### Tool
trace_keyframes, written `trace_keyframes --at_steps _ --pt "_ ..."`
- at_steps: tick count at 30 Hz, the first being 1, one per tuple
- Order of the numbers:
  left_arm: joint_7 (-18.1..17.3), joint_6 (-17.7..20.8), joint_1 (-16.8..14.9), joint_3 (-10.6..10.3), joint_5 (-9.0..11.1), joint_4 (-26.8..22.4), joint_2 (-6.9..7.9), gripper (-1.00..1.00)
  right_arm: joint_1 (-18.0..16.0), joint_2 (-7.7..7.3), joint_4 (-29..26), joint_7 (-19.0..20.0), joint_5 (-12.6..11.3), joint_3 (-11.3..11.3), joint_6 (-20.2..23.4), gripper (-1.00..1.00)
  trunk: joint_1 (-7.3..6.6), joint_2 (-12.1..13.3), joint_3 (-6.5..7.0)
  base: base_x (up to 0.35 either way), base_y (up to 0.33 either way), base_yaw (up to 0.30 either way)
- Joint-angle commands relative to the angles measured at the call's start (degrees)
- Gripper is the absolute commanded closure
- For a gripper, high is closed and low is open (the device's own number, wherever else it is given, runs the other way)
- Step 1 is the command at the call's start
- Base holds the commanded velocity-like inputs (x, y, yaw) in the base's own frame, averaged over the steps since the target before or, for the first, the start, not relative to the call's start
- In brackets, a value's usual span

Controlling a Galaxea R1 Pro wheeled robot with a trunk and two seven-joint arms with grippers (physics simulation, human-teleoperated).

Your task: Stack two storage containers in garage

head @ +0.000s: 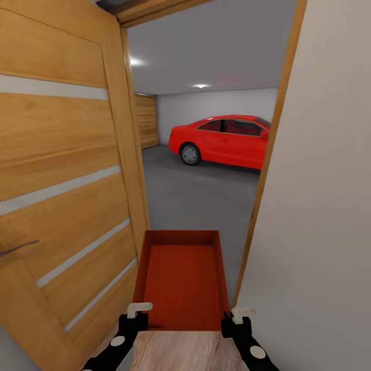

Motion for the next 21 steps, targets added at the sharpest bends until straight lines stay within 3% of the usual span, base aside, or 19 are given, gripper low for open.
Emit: trace_keyframes --at_steps 1,21 --pt "3.1 -0.3 -0.1 0.9 -0.1 0.0 1.07 1.00 -0.1 -0.09 0.0 1.4 -0.4 0.5 -0.2 1.00 0.05 -0.1 -0.12 0.151 0.227 -0.001" --pt "3.1 -0.3 -0.1 0.9 -0.1 0.0 1.07 1.00 -0.1 -0.10 0.0 1.4 -0.4 0.5 -0.2 1.00 0.05 -0.1 -0.12 0.161 0.195 0.000"
